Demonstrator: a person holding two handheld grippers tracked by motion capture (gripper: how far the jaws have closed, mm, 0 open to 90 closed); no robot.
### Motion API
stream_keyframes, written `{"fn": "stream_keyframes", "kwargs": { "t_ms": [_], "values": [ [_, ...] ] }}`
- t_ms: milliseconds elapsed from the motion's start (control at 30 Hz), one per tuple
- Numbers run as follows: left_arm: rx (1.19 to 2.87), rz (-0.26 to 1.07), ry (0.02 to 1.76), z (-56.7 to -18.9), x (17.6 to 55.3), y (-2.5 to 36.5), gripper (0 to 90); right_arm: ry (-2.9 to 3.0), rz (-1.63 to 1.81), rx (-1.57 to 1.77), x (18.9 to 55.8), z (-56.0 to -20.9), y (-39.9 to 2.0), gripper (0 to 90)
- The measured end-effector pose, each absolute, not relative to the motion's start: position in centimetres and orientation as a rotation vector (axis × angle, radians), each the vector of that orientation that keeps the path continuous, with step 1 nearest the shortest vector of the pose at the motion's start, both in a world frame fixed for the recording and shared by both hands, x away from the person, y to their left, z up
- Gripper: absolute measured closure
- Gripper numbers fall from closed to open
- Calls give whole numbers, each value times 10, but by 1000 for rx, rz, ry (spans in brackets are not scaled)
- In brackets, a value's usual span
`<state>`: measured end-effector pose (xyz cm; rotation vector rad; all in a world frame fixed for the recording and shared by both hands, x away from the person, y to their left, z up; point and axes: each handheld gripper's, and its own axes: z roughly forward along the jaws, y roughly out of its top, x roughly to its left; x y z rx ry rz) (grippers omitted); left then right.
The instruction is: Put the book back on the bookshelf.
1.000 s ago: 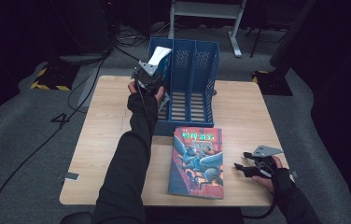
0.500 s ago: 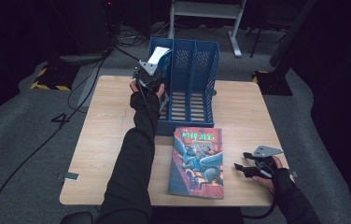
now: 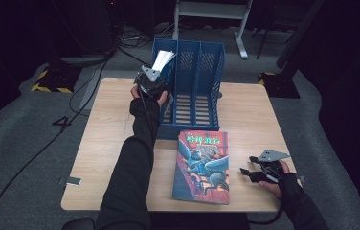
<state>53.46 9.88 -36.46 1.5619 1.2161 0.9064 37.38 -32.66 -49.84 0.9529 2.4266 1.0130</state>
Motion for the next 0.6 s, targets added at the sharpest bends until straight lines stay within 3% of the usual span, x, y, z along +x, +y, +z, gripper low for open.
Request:
{"fn": "stream_keyframes", "kwargs": {
  "t_ms": [333, 600],
  "values": [
    [1626, 869, 1140, -352, 511, 107, 395, 2417, 1015, 955, 374, -496, -329, 336],
    [1705, 805, 1079, -353, 492, 119, 345, 2410, 1030, 965, 373, -493, -329, 333]
  ]
}}
